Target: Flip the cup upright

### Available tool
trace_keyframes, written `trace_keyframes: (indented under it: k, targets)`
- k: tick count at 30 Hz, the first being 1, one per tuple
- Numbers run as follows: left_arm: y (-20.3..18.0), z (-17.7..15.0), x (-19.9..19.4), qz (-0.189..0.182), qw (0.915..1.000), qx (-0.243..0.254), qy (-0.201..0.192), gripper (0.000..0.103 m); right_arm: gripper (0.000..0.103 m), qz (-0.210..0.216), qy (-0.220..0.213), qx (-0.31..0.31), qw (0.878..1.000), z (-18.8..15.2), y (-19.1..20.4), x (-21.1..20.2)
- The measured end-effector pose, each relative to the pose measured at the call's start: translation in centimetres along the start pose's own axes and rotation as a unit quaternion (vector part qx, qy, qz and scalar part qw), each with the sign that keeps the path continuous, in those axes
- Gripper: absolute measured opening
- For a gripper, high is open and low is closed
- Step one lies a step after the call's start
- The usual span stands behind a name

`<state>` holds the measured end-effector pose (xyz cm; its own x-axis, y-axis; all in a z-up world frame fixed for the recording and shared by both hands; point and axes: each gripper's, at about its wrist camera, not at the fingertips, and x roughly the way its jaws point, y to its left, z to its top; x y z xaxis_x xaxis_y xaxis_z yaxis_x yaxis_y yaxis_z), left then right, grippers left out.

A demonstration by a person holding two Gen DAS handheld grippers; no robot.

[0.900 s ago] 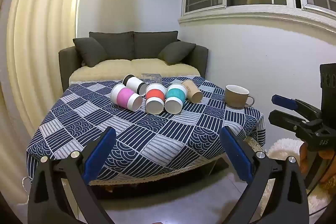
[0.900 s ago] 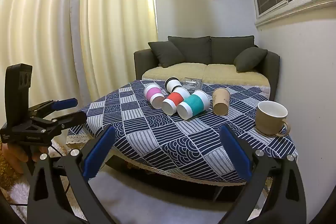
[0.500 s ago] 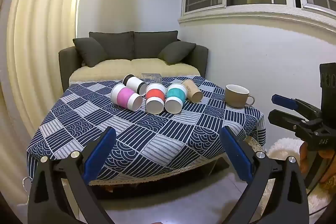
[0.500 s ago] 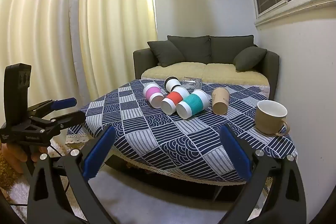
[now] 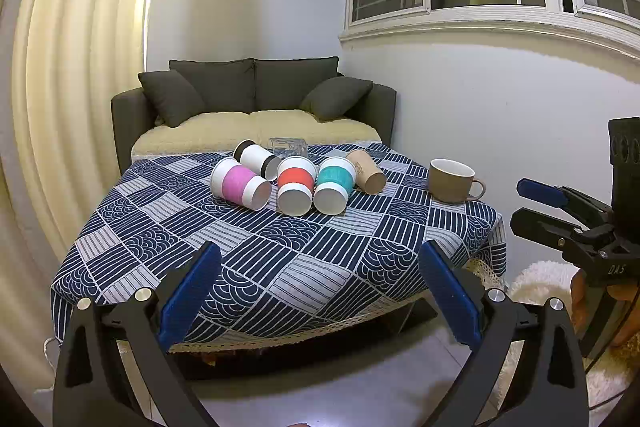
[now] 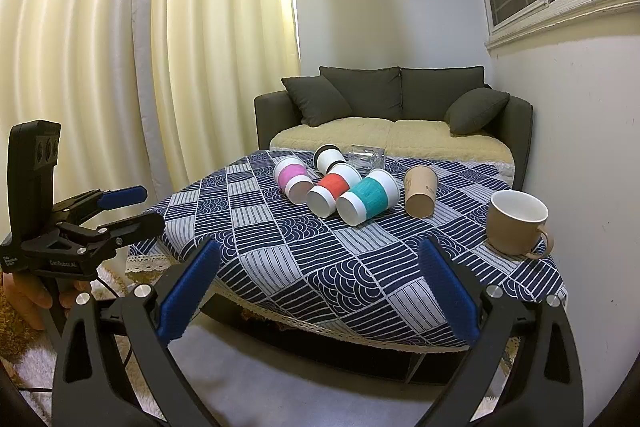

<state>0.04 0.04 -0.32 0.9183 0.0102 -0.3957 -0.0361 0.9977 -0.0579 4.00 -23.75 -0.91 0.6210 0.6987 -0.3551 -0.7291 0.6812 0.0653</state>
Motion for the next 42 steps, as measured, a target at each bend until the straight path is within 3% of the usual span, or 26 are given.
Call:
trace_keyframes:
  k: [23, 30, 36, 42]
  targets:
    - [-0.3, -0.1, 0.8, 0.002, 0.9997, 0.002, 0.023, 0.096, 0.098, -0.004, 0.008, 0.012, 1.000, -0.1, -0.3, 0.5]
    - [1.0, 0.5, 2.3, -0.005, 0.9981, -0.030, 0.054, 0.096, 0.098, -0.004, 0.032, 0.047, 0.998, 0.5, -1.6, 1.9]
    - [2.4, 1.8, 4.7, 0.016, 0.9949, -0.055, 0.083, 0.096, 0.098, 0.012, 0.050, 0.073, 0.996, 1.4, -2.6, 4.4]
    - [4.9, 4.8, 8.2, 0.040, 0.9855, -0.116, 0.118, 0.096, 0.098, 0.029, 0.062, 0.069, 0.995, 3.3, -2.6, 7.8]
